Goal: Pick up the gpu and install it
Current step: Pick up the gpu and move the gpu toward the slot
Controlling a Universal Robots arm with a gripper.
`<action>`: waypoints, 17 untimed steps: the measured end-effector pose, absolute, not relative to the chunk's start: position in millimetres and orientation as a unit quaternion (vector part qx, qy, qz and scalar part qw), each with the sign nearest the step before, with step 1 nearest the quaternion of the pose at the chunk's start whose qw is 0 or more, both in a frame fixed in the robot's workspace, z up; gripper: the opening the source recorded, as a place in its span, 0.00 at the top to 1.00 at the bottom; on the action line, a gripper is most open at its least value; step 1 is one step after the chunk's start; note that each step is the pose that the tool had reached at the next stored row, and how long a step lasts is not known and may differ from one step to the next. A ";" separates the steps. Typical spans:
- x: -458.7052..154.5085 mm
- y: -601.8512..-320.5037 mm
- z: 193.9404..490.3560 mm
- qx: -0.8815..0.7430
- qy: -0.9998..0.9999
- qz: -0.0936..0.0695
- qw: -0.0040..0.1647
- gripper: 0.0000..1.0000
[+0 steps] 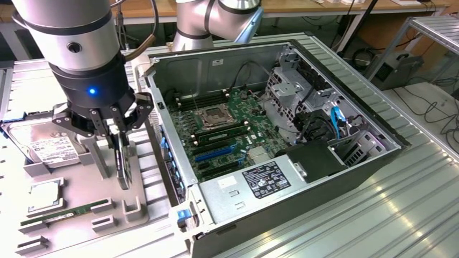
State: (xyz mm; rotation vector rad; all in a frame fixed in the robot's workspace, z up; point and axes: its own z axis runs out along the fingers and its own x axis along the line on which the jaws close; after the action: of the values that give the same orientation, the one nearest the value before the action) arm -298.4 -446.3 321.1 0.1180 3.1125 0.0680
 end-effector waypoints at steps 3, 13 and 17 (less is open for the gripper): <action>-298.4 -446.3 322.4 0.038 0.999 0.022 0.013 0.74; -298.4 -446.3 324.7 0.038 0.999 0.022 0.013 0.74; -298.5 -446.3 325.5 0.038 0.999 0.022 0.013 0.74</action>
State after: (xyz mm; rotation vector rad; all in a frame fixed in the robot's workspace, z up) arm -298.5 -446.3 325.5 0.1180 3.1125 0.0679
